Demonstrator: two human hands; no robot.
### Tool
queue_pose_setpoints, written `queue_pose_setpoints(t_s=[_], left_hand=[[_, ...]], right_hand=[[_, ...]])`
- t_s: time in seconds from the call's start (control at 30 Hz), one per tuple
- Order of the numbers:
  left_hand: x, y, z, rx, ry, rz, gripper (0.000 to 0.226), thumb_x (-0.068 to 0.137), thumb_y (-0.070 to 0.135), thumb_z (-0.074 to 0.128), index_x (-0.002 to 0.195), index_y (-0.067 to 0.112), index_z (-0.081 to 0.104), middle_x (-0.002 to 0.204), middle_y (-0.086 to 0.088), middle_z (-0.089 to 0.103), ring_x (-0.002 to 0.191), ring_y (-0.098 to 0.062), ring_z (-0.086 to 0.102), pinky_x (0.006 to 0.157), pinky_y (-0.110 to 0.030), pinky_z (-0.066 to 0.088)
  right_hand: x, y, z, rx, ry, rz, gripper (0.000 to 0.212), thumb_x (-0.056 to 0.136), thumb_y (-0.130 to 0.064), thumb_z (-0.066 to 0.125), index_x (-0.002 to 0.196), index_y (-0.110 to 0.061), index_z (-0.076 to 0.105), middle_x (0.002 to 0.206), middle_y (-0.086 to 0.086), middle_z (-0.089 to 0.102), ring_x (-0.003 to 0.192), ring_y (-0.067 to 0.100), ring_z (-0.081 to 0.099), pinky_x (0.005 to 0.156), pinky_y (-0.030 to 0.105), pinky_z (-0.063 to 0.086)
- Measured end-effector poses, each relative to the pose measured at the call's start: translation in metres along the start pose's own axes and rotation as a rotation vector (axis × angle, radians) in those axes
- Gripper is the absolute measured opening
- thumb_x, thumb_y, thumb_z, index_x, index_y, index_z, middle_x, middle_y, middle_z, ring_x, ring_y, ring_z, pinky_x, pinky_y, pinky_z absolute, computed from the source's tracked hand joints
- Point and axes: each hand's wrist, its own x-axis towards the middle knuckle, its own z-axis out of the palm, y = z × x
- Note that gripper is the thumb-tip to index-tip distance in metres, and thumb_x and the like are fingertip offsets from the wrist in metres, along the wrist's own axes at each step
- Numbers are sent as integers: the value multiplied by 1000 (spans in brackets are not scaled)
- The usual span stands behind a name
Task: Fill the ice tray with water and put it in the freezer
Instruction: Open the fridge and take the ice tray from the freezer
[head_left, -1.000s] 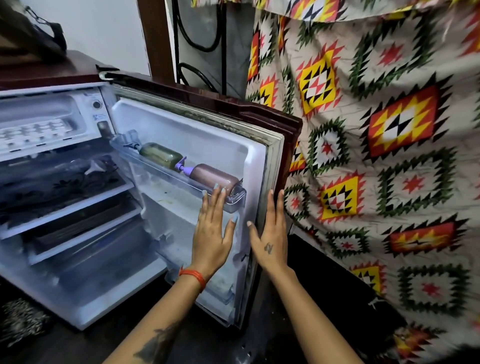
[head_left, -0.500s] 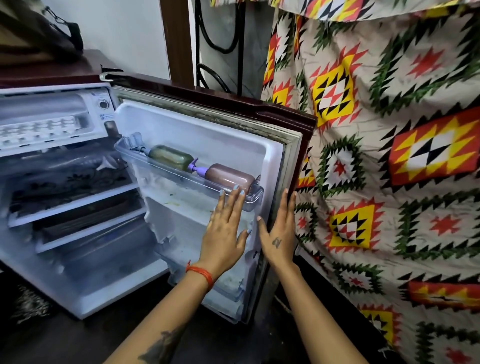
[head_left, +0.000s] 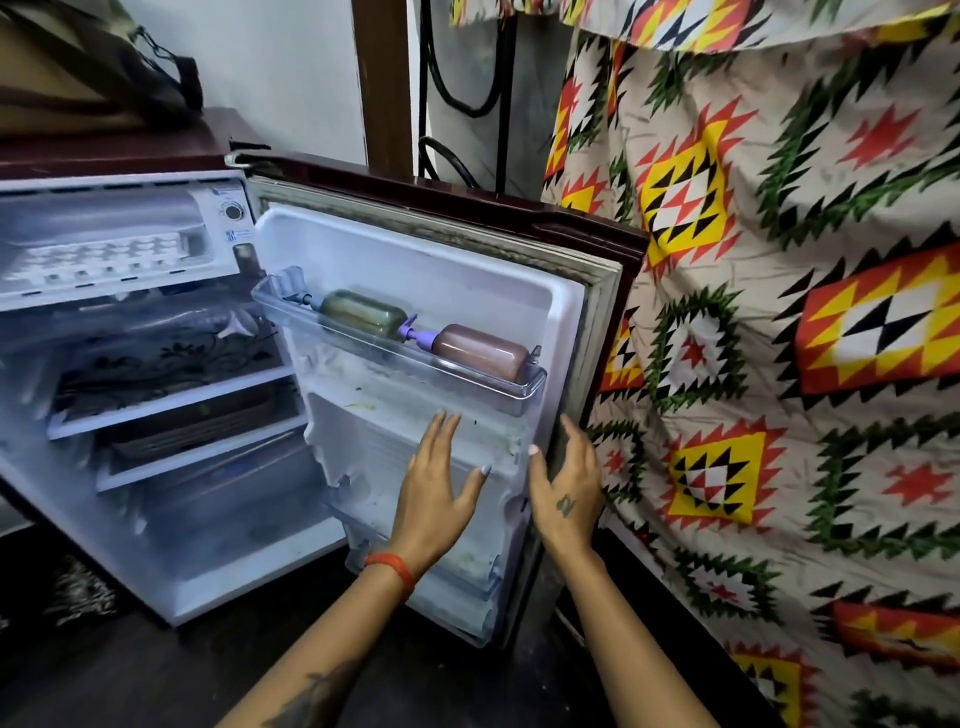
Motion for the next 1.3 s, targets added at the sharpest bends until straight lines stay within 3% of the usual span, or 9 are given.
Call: queue_pose_setpoints(t_s=[0.1,0.27,0.43,0.53,0.7,0.93,1.3], left_hand=[[-11,-12,-9,-84,44,-168,65,89,32,61,144,19,30,152,-3,30,141,-15,24,114,-31,24],[-20,-35,-35,-146,119,-375,63,87,34,62,142,20,34,149,-5,35,136,-22,34,107,-47,37],[-24,-60,-66,-146,178,-493,62,87,34,62,142,21,34,146,-2,38,132,-20,39,108,-40,35],[-22,-81,-87,-163,208,-532,64,87,33,63,143,20,33,147,-1,37,132,-21,40,106,-35,36],[-11,-126,-129,-164,233,-579,68,87,35,62,145,20,29,150,0,33,135,-22,37,109,-42,35],[19,-191,-194,-214,270,-603,71,86,36,62,146,21,26,151,1,31,134,-24,37,109,-41,35],[59,-265,-280,-242,278,-611,71,89,35,59,147,22,21,154,0,25,138,-24,31,110,-41,33]], right_hand=[[-18,-5,16,77,-67,24,37,88,-24,60,121,-7,60,120,13,60,110,29,58,93,34,45],[-37,-23,47,143,-247,46,36,91,-26,60,126,-17,55,127,4,53,112,18,55,93,31,46],[-49,-49,83,145,-404,35,44,91,-35,57,132,-18,49,133,1,50,119,15,50,100,37,44],[-53,-65,110,154,-464,10,49,92,-37,56,135,-17,46,136,1,49,123,16,48,102,38,42],[-60,-98,164,155,-552,29,55,91,-39,56,139,-16,41,142,1,44,128,17,43,105,36,39],[-61,-153,240,157,-654,5,59,92,-38,55,143,-14,36,147,3,38,134,17,36,106,22,27],[-54,-216,339,160,-686,-6,63,92,-43,53,146,-18,30,151,2,32,138,18,30,109,28,24]])
